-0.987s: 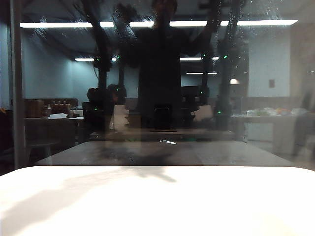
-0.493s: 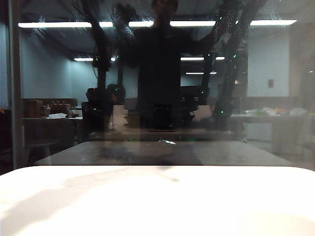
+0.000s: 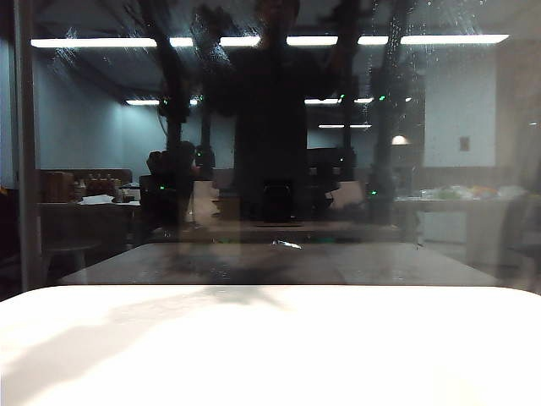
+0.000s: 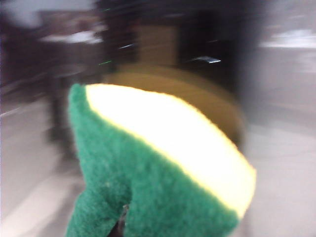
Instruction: Reach upward to find where there is water on the glass, pick up the sponge from the table, dry the water, and finally place the sponge back on the table.
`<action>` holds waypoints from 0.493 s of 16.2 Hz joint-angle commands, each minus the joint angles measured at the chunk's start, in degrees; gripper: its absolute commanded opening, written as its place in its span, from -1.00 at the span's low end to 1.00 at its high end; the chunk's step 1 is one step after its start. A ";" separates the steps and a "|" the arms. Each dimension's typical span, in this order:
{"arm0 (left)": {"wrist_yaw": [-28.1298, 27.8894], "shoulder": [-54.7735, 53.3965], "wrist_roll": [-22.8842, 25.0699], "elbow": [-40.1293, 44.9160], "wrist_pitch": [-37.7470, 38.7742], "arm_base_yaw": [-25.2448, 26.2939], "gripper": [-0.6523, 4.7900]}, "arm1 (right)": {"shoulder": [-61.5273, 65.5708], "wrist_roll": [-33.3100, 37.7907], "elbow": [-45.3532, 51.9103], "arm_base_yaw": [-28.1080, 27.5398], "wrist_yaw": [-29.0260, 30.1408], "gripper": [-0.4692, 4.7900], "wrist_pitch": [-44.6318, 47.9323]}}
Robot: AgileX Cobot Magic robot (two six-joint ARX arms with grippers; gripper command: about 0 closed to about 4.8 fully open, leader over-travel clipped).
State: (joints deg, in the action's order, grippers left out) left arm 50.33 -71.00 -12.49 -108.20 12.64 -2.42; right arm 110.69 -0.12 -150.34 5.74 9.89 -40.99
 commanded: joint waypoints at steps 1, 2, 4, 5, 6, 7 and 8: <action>-0.13 0.26 0.04 -0.31 -1.05 0.04 -0.78 | 3.34 -0.59 0.13 7.32 -2.01 -0.86 0.28; -0.15 0.26 0.04 -0.31 -1.05 0.04 -0.78 | 4.20 -0.87 0.13 9.09 -3.04 -0.86 0.02; -0.15 0.26 0.04 -0.31 -1.09 0.04 -0.78 | 5.33 -1.99 0.13 11.76 -5.46 -0.86 -1.03; -0.13 0.26 0.04 -0.31 -1.05 0.04 -0.78 | 5.33 -2.12 0.13 12.41 -6.29 -0.86 -1.18; -0.15 0.26 0.04 -0.31 -1.07 0.04 -0.78 | 5.22 -2.12 0.07 12.41 -6.62 -0.86 -1.05; -0.13 0.26 0.04 -0.31 -0.96 0.04 -0.78 | 4.81 -2.12 0.07 12.39 -7.04 -0.86 -1.22; -0.15 0.28 0.04 -0.31 -0.98 0.04 -0.78 | 4.31 -2.14 0.07 12.39 -7.76 -0.86 -1.46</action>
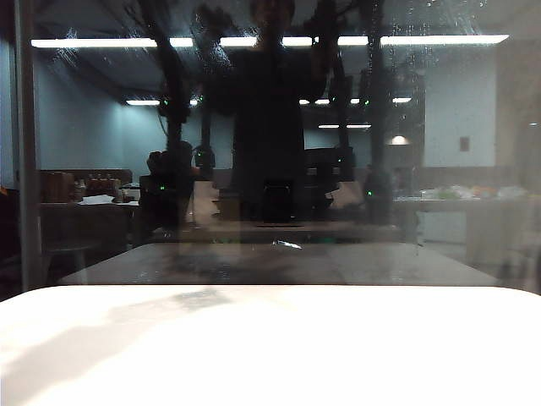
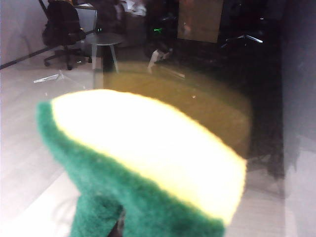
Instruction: Reach upward to find where there is water on the glass, pick up the sponge from the table, dry the water, and finally place the sponge back on the table.
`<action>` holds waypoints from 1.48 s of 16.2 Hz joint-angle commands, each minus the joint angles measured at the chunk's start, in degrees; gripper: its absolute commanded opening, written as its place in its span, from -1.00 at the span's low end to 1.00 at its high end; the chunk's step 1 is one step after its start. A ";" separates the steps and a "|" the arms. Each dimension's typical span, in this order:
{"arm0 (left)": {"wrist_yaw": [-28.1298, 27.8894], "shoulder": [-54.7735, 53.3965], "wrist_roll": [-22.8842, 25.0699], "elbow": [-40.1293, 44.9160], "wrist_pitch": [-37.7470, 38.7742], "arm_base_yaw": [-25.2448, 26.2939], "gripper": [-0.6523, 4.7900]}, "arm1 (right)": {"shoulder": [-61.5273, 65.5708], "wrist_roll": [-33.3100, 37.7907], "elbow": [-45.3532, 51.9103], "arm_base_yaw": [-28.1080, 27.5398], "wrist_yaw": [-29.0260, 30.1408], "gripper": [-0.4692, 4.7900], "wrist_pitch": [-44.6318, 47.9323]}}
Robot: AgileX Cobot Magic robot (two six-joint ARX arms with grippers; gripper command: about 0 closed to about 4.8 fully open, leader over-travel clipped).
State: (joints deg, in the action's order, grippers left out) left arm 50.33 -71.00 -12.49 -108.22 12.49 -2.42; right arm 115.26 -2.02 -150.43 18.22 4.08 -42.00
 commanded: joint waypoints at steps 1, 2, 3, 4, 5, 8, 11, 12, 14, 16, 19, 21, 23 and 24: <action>-0.15 0.33 0.07 -0.28 -0.98 0.04 -0.78 | -1.73 -2.23 0.15 -0.46 -3.34 -0.86 -1.42; -0.15 0.33 0.09 -0.28 -1.05 0.04 -0.78 | -3.21 -4.33 0.15 -0.63 -4.59 -0.86 -1.97; -0.15 0.37 0.09 -0.28 -1.05 0.04 -0.78 | -5.16 -6.84 0.15 -0.63 -5.57 -0.86 -2.36; -0.15 0.39 0.09 -0.28 -1.05 0.04 -0.78 | -7.26 -8.55 0.15 -0.63 -6.16 -0.86 -2.32; -0.15 0.39 0.09 -0.28 -1.03 0.04 -0.78 | -9.07 -8.90 0.15 -0.79 -6.10 -0.86 -2.10; -0.15 0.63 0.09 -0.28 -1.05 0.04 -0.78 | -14.93 -8.85 0.15 -5.22 -5.42 -0.86 -2.03; -0.22 1.05 0.96 -0.28 -1.01 0.04 -0.78 | -20.74 -7.06 0.15 -11.89 -2.71 -0.86 -4.46; -0.20 1.14 1.84 -0.28 -0.98 0.04 -0.78 | -22.53 -4.74 0.17 -15.39 -0.28 -0.86 -5.79; -0.22 1.14 2.01 -0.28 -0.83 0.02 -0.78 | -25.35 -2.01 0.26 -21.33 2.73 -0.86 -7.58; -0.20 1.27 1.99 -0.28 -0.52 0.02 -0.78 | -28.15 -1.84 1.62 -23.26 2.23 -0.86 -8.50; -0.44 1.57 2.03 -0.28 -0.13 0.02 -0.78 | -36.13 -1.86 13.64 -23.04 2.05 -0.86 -6.54; -0.66 2.12 3.21 -0.28 0.37 0.02 -0.78 | -42.53 -1.84 25.73 -23.02 2.38 -0.86 -3.52; -1.33 2.49 4.17 -0.26 1.77 0.02 -0.78 | -49.64 -1.81 37.59 -23.04 2.25 -0.86 -0.50; -2.38 2.78 4.76 -0.26 3.04 0.02 -0.78 | -52.52 -1.84 42.32 -23.06 2.01 -0.86 0.55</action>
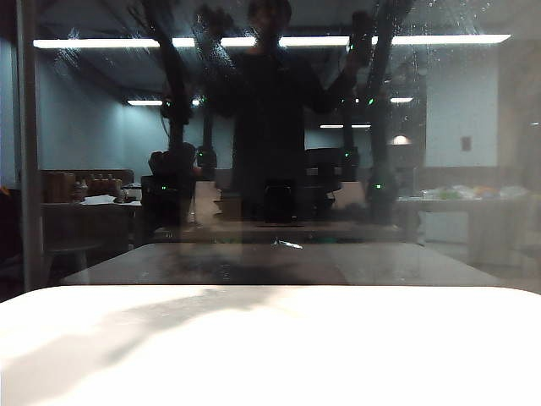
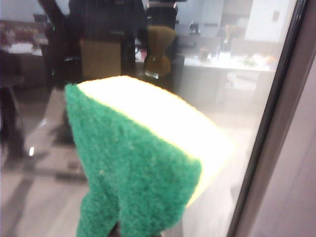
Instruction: Reach upward to find where there is water on the glass, pick up the sponge from the table, dry the water, and finally place the sponge back on the table.
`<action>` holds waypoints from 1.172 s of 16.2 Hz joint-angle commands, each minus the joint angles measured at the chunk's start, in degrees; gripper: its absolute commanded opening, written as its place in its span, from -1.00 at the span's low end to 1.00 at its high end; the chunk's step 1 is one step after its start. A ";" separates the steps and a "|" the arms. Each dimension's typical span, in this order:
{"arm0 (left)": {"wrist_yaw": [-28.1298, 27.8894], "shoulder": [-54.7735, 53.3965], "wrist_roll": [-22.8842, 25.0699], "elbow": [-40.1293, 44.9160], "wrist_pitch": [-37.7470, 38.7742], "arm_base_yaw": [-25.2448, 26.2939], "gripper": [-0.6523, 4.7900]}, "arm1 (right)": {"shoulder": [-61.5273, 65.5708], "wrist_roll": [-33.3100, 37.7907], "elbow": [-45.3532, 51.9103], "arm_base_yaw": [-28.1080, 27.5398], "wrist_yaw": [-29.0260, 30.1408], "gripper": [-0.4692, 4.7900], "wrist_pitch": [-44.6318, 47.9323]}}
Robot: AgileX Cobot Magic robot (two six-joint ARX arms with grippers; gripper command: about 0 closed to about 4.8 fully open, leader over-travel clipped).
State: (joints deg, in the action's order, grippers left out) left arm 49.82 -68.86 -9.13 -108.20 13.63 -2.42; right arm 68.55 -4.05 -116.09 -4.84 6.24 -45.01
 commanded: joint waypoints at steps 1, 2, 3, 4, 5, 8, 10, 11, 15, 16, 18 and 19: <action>-2.75 0.81 2.12 -0.28 3.08 0.02 -0.78 | -8.48 0.20 12.33 -0.02 -0.11 -0.86 4.52; -4.70 1.11 3.45 -0.28 5.16 0.02 -0.78 | -11.69 0.22 17.55 -0.02 -0.09 -0.86 5.57; -6.56 1.75 5.38 -0.28 7.43 0.00 -0.78 | -14.10 0.42 21.88 0.00 0.46 -0.86 6.38; -8.83 2.51 7.30 -0.26 9.99 0.00 -0.78 | -16.31 1.09 25.70 0.00 1.09 -0.86 6.82; -12.37 3.17 8.83 -0.26 12.72 0.00 -0.78 | -18.29 1.11 29.24 0.00 1.40 -0.86 7.50; -22.43 5.97 13.99 -0.17 20.24 0.00 -0.78 | -23.96 1.11 37.42 -0.02 1.38 -0.86 9.35; -24.79 7.96 15.13 0.42 22.75 0.00 -0.78 | -27.30 1.36 42.49 0.00 1.42 -0.86 11.15; -24.79 9.31 15.10 1.62 22.73 -0.02 -0.78 | -28.70 2.29 44.57 0.00 1.42 -0.86 12.00; -34.75 18.10 15.10 12.15 22.97 -0.02 -0.78 | -34.21 3.08 52.24 0.02 1.44 -0.86 14.05; -36.09 19.89 15.10 14.60 22.99 -0.02 -0.78 | -34.64 3.58 53.11 0.02 1.46 -0.86 14.05; -39.15 25.07 15.08 22.01 22.60 -0.02 -0.78 | -35.30 4.37 55.74 0.07 3.17 -0.86 14.49; -40.92 28.26 14.97 26.51 22.51 -0.02 -0.78 | -35.63 4.74 57.40 0.61 3.37 -0.86 15.15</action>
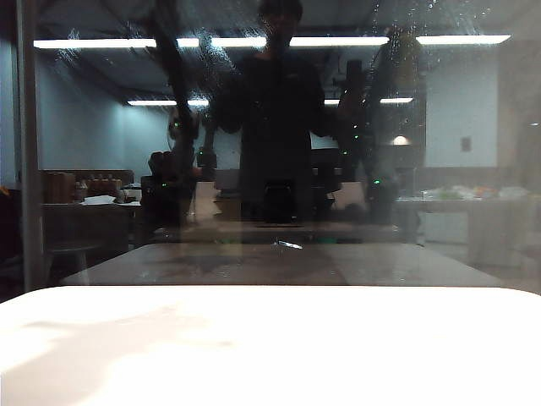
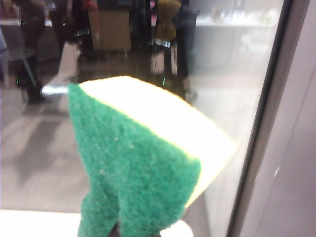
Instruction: Reach upward to find where there is water on the glass, pick up the sponge from the table, dry the water, and finally place the sponge back on the table.
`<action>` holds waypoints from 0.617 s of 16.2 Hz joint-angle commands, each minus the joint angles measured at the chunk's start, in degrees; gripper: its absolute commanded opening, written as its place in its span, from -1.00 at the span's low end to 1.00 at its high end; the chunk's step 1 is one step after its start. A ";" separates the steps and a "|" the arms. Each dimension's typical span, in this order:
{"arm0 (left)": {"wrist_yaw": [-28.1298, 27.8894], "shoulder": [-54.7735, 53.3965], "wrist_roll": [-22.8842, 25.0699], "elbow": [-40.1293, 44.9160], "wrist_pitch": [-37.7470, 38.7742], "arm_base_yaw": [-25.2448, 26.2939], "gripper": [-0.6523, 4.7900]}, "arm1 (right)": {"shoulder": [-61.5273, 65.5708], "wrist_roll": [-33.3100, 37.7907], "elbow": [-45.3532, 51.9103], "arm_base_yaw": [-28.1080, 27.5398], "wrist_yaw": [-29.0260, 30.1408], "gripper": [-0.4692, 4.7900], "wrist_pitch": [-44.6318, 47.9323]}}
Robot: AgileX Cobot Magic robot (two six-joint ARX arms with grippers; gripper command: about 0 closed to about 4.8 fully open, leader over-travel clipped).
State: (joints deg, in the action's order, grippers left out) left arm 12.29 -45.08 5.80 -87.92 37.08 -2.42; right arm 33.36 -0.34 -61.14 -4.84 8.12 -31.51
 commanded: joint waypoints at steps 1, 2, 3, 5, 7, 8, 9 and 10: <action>-5.29 8.11 -0.28 10.84 -1.07 -0.02 -0.78 | -0.52 1.01 4.22 1.66 1.46 -0.86 1.70; -6.12 9.84 -0.44 12.87 -1.05 0.00 -0.78 | -0.59 1.01 5.09 2.16 1.46 -0.86 1.70; -6.27 13.27 -0.46 16.85 -1.07 0.00 -0.78 | -1.14 1.03 7.17 3.02 1.49 -0.86 1.99; -6.29 16.39 -0.48 20.79 -0.98 0.00 -0.78 | -1.97 1.03 9.20 4.13 1.46 -0.86 1.70; -6.29 20.79 -2.69 26.23 -0.85 0.00 -0.78 | -3.34 1.03 12.52 5.86 1.46 -0.86 1.77; -6.62 22.23 -4.26 28.13 -0.90 0.02 -0.78 | -4.00 1.16 14.01 6.40 1.46 -0.86 1.73; -8.13 24.76 -5.44 31.76 -0.92 0.00 -0.78 | -5.07 2.16 16.11 6.49 1.49 -0.86 1.40; -8.61 26.69 -5.42 34.93 -0.96 0.02 -0.78 | -6.40 2.27 18.43 6.49 1.51 -0.86 1.42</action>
State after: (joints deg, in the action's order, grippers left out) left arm 4.01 -19.14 0.62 -54.11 36.95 -2.42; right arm 27.64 1.52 -43.46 1.63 9.50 -30.85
